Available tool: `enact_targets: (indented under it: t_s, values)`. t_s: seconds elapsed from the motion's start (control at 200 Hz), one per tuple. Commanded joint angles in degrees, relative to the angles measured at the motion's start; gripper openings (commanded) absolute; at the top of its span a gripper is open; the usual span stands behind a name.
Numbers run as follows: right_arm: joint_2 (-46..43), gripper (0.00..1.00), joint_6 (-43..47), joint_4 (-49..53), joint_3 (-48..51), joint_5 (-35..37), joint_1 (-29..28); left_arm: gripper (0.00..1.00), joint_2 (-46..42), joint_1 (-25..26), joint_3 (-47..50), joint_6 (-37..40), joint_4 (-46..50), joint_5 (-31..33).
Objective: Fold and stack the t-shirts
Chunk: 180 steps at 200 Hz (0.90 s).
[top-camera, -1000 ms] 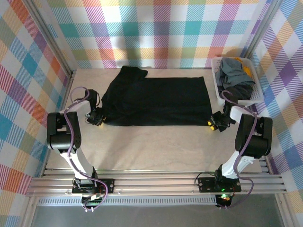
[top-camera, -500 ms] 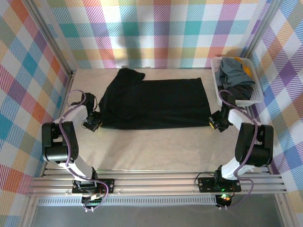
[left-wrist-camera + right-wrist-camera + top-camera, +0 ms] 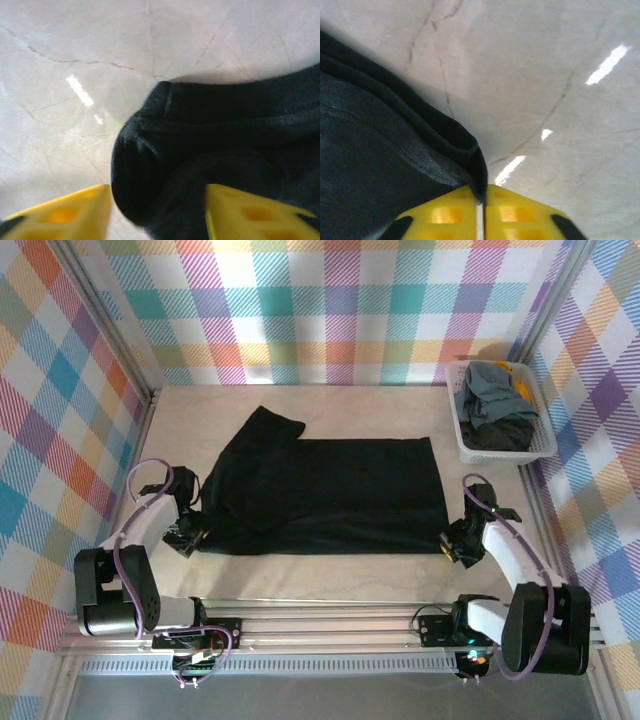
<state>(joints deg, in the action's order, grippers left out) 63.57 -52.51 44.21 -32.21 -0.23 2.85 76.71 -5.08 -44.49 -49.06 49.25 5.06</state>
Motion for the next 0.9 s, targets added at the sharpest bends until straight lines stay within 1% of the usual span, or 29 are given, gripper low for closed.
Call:
enact_targets:
  t_s: [0.0, 0.05, 0.14, 0.175, 0.26, 0.315, 0.405, 0.545, 0.65, 0.75, 0.895]
  values:
    - [-2.20, 0.30, 2.36, 1.37, -2.35, 2.22, -0.66, 0.63, -2.82, -0.06, -1.98, -3.19, 3.92, 2.84]
    - [-2.37, 0.37, 4.50, 1.79, -5.18, 3.41, -1.77, 0.64, -4.10, 0.98, -3.39, -5.08, 4.97, 2.93]
    - [-1.66, 0.44, 9.01, 1.30, -9.95, 3.49, -4.26, 0.66, -7.25, 4.14, -4.44, -8.23, 4.29, 1.47]
    - [-1.21, 0.47, 11.60, -0.82, -11.38, 0.85, -5.51, 0.66, -8.26, 5.60, -4.14, -9.13, 1.93, -0.26]
    - [-0.07, 0.49, 14.96, -5.81, -12.89, -5.98, -8.22, 0.66, -8.14, 8.19, -2.41, -11.23, -5.99, -6.82]
    - [0.93, 0.50, 16.12, -8.49, -13.70, -8.40, -10.78, 0.66, -6.41, 9.25, -1.84, -12.20, -10.50, -9.71]
    - [2.95, 0.50, 16.68, -11.80, -14.24, -10.75, -14.01, 0.66, -2.27, 9.92, -1.99, -12.57, -15.76, -11.55]
    - [5.02, 0.50, 15.41, -15.91, -13.72, -14.08, -15.20, 0.67, 4.74, 9.92, -4.38, -10.38, -20.11, -11.21]
    - [6.03, 0.50, 15.66, -16.08, -13.72, -15.79, -15.33, 0.66, 8.81, 10.13, -5.90, -9.74, -22.64, -12.11]
    - [5.61, 0.50, 15.95, -16.02, -13.09, -15.59, -15.41, 0.63, 11.62, 10.18, -6.82, -8.83, -22.78, -11.35]
    - [5.00, 0.50, 15.28, -16.02, -12.59, -15.85, -15.42, 0.49, 13.69, 10.18, -8.18, -7.83, -24.16, -10.69]
